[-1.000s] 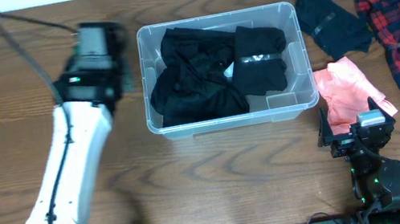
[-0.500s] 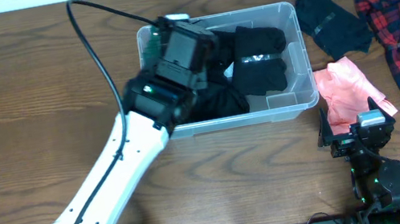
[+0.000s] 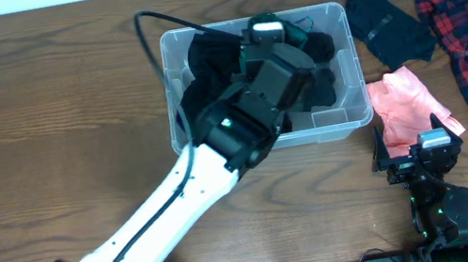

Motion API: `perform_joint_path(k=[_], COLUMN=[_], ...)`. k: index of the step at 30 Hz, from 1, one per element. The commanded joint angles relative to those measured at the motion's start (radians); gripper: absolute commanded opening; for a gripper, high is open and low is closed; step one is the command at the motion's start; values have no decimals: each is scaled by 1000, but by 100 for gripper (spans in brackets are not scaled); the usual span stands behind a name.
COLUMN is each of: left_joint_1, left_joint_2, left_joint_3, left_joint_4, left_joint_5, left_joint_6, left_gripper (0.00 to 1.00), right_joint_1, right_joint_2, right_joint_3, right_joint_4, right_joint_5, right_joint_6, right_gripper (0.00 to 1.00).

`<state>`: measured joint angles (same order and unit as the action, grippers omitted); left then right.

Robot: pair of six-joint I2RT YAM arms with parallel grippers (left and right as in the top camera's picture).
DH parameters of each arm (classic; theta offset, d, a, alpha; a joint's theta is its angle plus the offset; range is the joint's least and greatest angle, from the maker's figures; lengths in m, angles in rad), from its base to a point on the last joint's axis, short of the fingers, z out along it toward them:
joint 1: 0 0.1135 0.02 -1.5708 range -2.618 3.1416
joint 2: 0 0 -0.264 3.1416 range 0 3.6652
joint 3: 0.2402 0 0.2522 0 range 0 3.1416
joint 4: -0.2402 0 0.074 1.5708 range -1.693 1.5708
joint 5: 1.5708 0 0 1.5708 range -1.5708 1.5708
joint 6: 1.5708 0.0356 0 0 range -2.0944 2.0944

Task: Pack container
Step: 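Carry the green garment with the left gripper over the bin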

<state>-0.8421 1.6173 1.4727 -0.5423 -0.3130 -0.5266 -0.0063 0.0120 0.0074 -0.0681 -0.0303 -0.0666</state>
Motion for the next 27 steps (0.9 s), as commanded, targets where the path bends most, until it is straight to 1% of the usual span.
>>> perform_joint_path(k=[1, 5, 14, 17, 27], left_joint_1=[-11, -47, -121, -141, -154], left_joint_2=[66, 109, 128, 128, 132], left_joint_3=[26, 26, 26, 26, 26], left_joint_4=[-2, -2, -18, -23, 2], left_joint_5=[-10, -11, -9, 32, 47], left_joint_6=[-94, -97, -108, -119, -126], left_gripper=[6, 6, 6, 6, 6], right_joint_1=[-2, -2, -2, -2, -2], right_joint_2=[-6, -6, -6, -6, -6], right_joint_3=[-2, -2, -2, -2, -2], right_joint_4=[-4, -4, -3, -4, -4], right_joint_5=[-3, -3, -3, -3, -3], right_joint_6=[-10, -10, -10, -10, -10], right_gripper=[99, 99, 99, 99, 99])
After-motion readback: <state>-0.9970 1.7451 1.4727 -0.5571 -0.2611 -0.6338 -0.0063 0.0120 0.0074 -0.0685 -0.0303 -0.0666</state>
